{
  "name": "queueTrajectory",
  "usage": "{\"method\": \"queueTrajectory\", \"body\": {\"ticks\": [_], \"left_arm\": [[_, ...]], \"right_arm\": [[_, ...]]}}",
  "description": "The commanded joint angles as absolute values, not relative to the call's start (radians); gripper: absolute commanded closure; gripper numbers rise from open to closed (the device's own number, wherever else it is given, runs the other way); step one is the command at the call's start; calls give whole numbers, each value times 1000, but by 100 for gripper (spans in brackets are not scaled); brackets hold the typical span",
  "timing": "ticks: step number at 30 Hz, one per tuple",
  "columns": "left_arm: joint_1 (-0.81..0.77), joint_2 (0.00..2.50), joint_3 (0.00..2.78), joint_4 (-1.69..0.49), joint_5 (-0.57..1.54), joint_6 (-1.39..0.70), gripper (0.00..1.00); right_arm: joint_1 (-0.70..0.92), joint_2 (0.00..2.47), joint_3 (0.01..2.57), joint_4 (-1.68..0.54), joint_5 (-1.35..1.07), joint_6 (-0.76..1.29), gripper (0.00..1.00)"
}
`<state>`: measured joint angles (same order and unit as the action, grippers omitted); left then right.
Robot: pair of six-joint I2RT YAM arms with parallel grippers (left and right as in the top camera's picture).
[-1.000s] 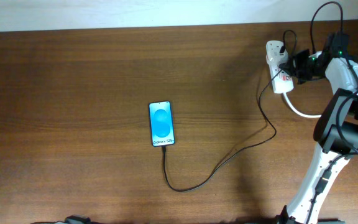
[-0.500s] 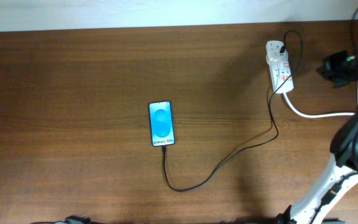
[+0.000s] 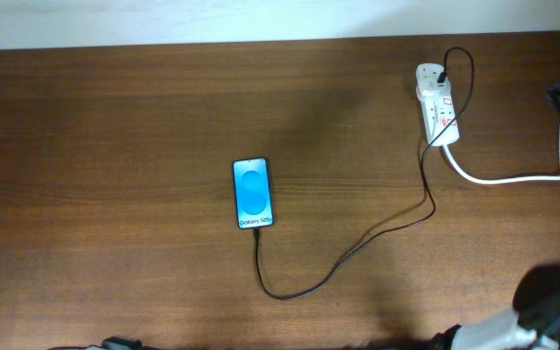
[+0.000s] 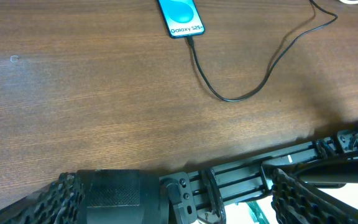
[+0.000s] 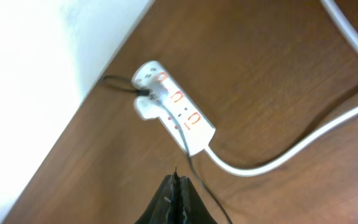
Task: Plug charger to phone and switch on socket
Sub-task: 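Lift the right gripper away from the power strip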
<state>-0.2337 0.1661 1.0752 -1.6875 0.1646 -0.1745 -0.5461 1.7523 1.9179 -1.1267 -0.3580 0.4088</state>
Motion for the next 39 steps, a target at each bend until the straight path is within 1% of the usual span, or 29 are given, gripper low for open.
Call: {"method": "queueTrajectory", "body": {"ticks": [1, 4, 10, 17, 23, 34, 37, 38, 39], "left_arm": [[-238, 159, 1074, -1688, 161, -163, 1], [-237, 159, 1074, -1688, 161, -163, 1], [-238, 159, 1074, -1688, 161, -163, 0], [-237, 159, 1074, -1688, 161, -163, 1], [-238, 159, 1074, -1688, 161, -163, 1], [-237, 159, 1074, -1688, 161, -163, 1], [-237, 159, 1074, -1687, 160, -163, 1], [-238, 159, 1074, -1687, 161, -163, 1], [-238, 159, 1074, -1688, 161, -163, 1]], "right_arm": [[-521, 1574, 1917, -1220, -348, 261, 96], [-496, 1431, 1917, -1341, -352, 190, 96], [-476, 1222, 1917, -1505, -350, 187, 96], [-476, 1044, 1917, -1601, -350, 187, 96], [-476, 954, 1917, -1695, -351, 187, 96], [-474, 841, 1916, -1699, -392, 187, 96], [-438, 787, 1916, -1699, -391, 186, 96], [-422, 769, 1916, -1699, -391, 186, 95], [-407, 752, 1916, -1699, -391, 186, 91]]}}
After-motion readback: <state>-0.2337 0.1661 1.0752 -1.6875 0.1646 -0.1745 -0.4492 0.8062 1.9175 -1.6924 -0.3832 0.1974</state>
